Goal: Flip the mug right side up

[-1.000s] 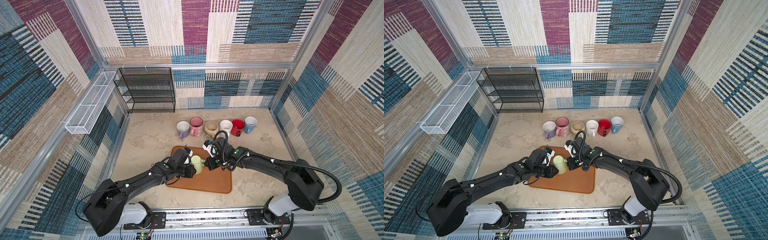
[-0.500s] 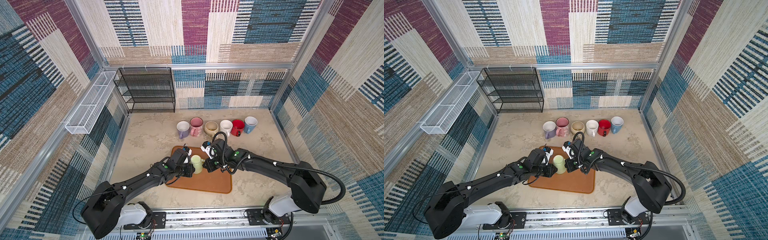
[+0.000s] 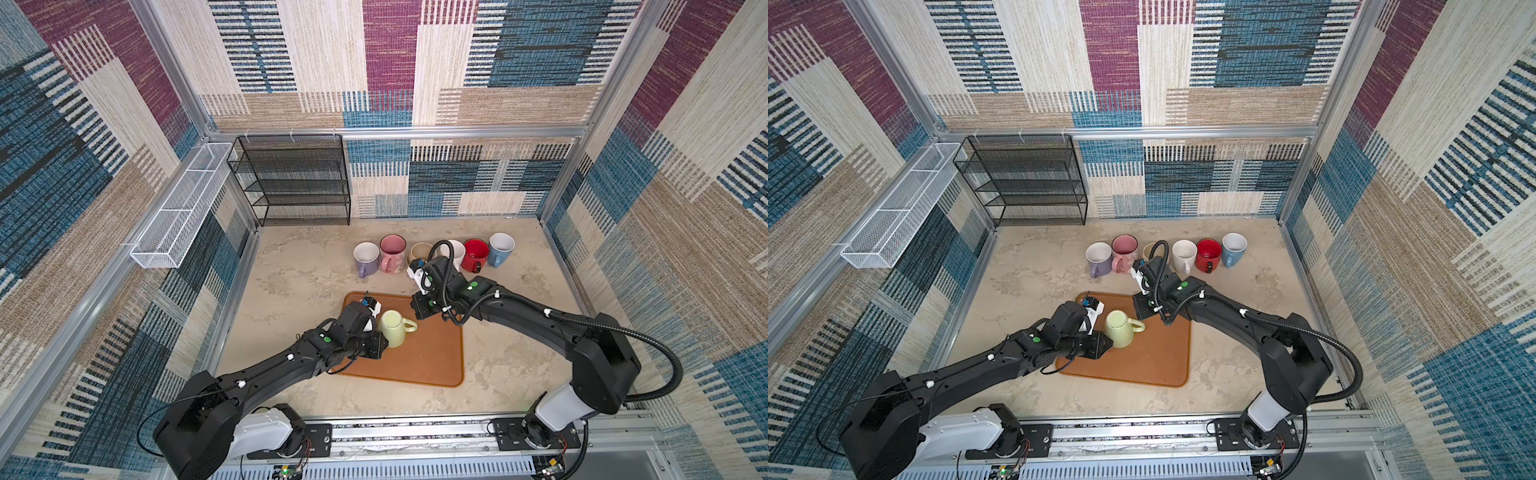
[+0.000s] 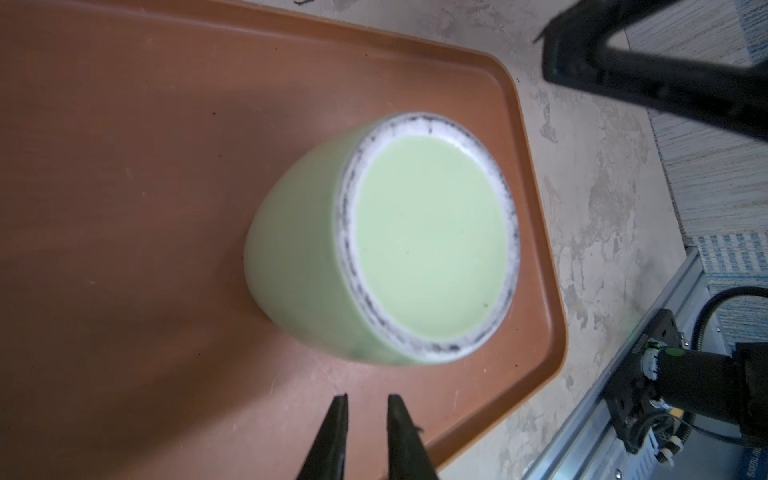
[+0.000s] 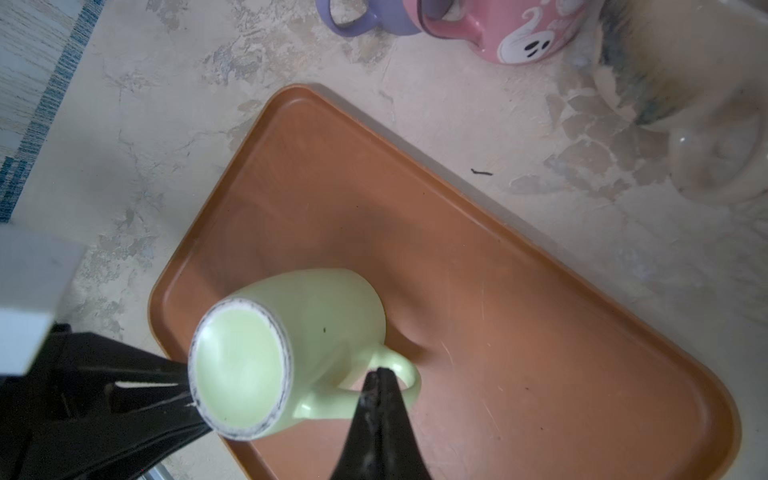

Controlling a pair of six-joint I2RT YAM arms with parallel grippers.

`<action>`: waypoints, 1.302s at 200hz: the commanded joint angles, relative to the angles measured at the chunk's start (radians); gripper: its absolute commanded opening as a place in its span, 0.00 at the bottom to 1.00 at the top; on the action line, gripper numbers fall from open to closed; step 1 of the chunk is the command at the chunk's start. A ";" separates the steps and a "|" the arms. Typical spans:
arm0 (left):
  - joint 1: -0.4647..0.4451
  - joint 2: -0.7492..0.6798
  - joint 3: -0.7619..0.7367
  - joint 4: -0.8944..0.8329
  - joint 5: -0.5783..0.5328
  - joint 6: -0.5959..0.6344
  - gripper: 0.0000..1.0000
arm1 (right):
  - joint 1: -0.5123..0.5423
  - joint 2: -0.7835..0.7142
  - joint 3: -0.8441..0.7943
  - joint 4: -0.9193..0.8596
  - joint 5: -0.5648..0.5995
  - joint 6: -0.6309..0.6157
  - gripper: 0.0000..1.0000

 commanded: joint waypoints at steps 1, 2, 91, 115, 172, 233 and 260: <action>0.000 0.008 -0.008 0.054 0.017 -0.027 0.22 | -0.001 0.053 0.025 -0.008 -0.030 -0.025 0.00; -0.001 0.009 -0.008 0.055 0.017 -0.027 0.22 | -0.001 0.056 0.027 -0.009 -0.033 -0.025 0.00; 0.001 0.107 0.030 0.093 -0.023 -0.015 0.22 | 0.056 0.011 -0.116 0.030 -0.076 0.010 0.00; 0.003 0.119 0.044 0.087 -0.035 -0.009 0.22 | 0.085 0.006 -0.130 0.033 -0.071 0.024 0.00; 0.006 0.076 0.046 0.049 -0.054 -0.001 0.22 | 0.088 -0.016 -0.099 -0.033 0.021 0.022 0.00; 0.005 -0.087 0.036 -0.050 -0.115 0.010 0.28 | 0.111 -0.076 -0.024 -0.161 0.145 0.015 0.29; 0.006 -0.168 0.036 -0.103 -0.162 0.017 0.35 | 0.135 -0.088 -0.007 -0.186 0.159 0.033 0.39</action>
